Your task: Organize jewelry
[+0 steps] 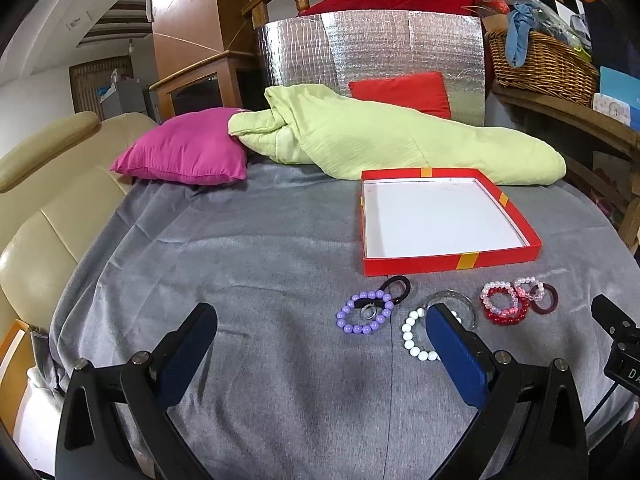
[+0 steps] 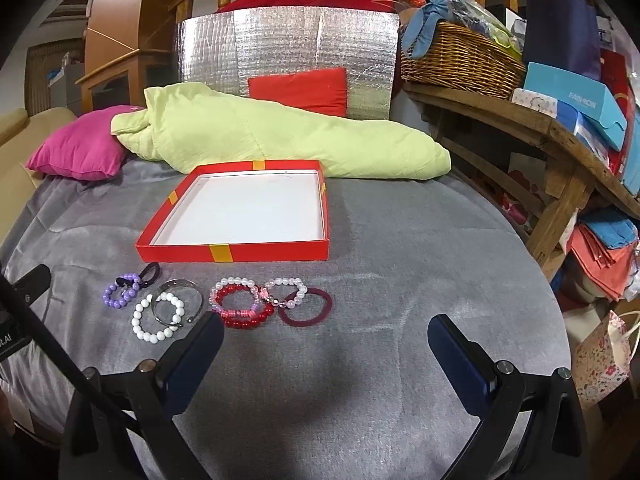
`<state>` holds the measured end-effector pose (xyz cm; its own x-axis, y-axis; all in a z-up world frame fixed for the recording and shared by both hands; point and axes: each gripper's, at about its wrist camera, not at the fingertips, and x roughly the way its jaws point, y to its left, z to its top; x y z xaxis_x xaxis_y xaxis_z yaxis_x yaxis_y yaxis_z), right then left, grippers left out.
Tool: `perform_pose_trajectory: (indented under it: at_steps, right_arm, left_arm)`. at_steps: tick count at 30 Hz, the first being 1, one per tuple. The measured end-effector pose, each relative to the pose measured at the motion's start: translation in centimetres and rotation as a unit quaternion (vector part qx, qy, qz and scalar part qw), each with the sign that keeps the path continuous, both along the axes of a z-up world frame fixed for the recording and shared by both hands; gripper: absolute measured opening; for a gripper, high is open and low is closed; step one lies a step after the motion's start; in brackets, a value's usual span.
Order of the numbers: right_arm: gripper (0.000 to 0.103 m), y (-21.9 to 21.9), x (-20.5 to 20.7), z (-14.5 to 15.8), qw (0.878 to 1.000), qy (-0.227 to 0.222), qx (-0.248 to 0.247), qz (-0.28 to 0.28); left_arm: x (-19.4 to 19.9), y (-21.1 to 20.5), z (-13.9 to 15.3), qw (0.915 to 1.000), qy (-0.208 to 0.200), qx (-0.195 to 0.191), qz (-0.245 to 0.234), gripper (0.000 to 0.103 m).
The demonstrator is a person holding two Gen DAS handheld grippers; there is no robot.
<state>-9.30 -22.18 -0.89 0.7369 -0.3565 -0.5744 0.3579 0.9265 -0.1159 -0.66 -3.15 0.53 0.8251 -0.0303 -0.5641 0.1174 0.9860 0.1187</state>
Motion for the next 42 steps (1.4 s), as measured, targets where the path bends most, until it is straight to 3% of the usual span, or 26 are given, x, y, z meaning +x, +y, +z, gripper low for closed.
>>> perform_pose_trajectory:
  at_steps: [21, 31, 37, 42]
  right_arm:
    - [0.103, 1.5, -1.2, 1.3, 0.999, -0.01, -0.04, 0.007]
    - [0.103, 1.0, -1.2, 1.1, 0.999, -0.013, -0.028, 0.008]
    - [0.103, 0.2, -0.7, 0.6, 1.0, -0.008, -0.008, 0.009]
    - [0.103, -1.9, 1.8, -0.3, 0.998, 0.03, 0.052, 0.034]
  left_arm:
    - [-0.9, -0.4, -0.2, 0.9999, -0.009, 0.006, -0.008, 0.103]
    - [-0.5, -0.6, -0.5, 0.9999, -0.002, 0.007, -0.008, 0.103]
    - [0.8, -0.5, -1.1, 0.9998, 0.016, 0.011, -0.004, 0.103]
    - [3.7, 0.6, -2.7, 0.9972, 0.075, -0.003, 0.002, 0.103]
